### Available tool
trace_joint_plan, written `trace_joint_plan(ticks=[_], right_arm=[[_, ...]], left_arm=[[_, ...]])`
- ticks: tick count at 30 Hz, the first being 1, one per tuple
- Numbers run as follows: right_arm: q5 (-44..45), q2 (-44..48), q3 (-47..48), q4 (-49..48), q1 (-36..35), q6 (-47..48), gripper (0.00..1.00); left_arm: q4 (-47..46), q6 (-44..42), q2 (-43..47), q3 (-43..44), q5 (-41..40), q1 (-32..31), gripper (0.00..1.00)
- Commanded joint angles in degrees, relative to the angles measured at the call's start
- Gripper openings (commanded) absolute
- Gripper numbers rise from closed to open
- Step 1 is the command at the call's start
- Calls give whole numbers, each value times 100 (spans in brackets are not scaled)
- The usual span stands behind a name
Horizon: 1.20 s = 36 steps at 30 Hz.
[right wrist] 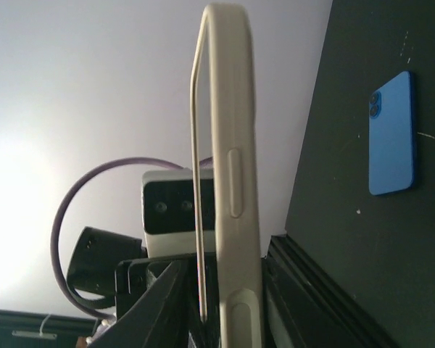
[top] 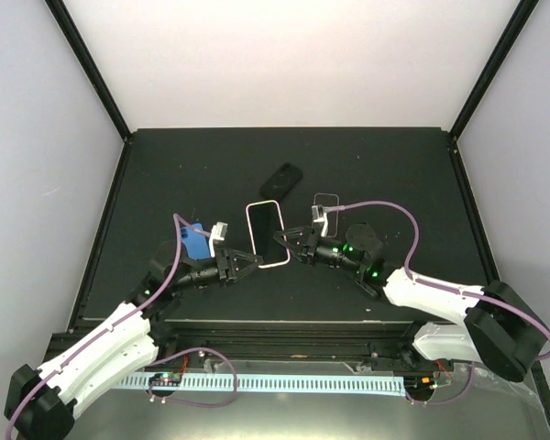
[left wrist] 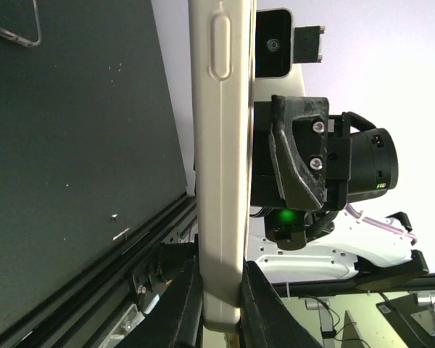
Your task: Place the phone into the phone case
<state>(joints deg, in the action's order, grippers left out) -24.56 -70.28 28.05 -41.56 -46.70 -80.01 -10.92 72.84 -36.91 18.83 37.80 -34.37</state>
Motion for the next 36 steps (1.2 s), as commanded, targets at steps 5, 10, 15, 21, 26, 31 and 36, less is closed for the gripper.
trace_joint_plan(ticks=[5, 10, 15, 21, 26, 31, 36], right_arm=[[-921, 144, 63, -41, -14, 601, 26], [-773, 315, -76, 180, 21, 743, 16], [-610, 620, -31, 835, 45, 1121, 13], [-541, 843, -124, 1069, 131, 1168, 11], [-683, 888, -89, 1527, 525, 1390, 10], [-973, 963, -44, 2315, 1200, 1796, 10], [-708, 1086, 307, 4139, 1909, 2979, 10]], left_arm=[[21, -378, -310, 426, -11, -24, 1], [135, -485, -422, 430, -44, -22, 7], [647, -719, -326, 534, -296, -18, 27], [1048, -872, -319, 627, -602, -20, 61], [1851, -1328, -481, 934, -1141, 33, 84], [3201, -1839, -866, 1489, -2077, 322, 95], [4289, -2316, -1209, 1799, -2997, 1423, 99]])
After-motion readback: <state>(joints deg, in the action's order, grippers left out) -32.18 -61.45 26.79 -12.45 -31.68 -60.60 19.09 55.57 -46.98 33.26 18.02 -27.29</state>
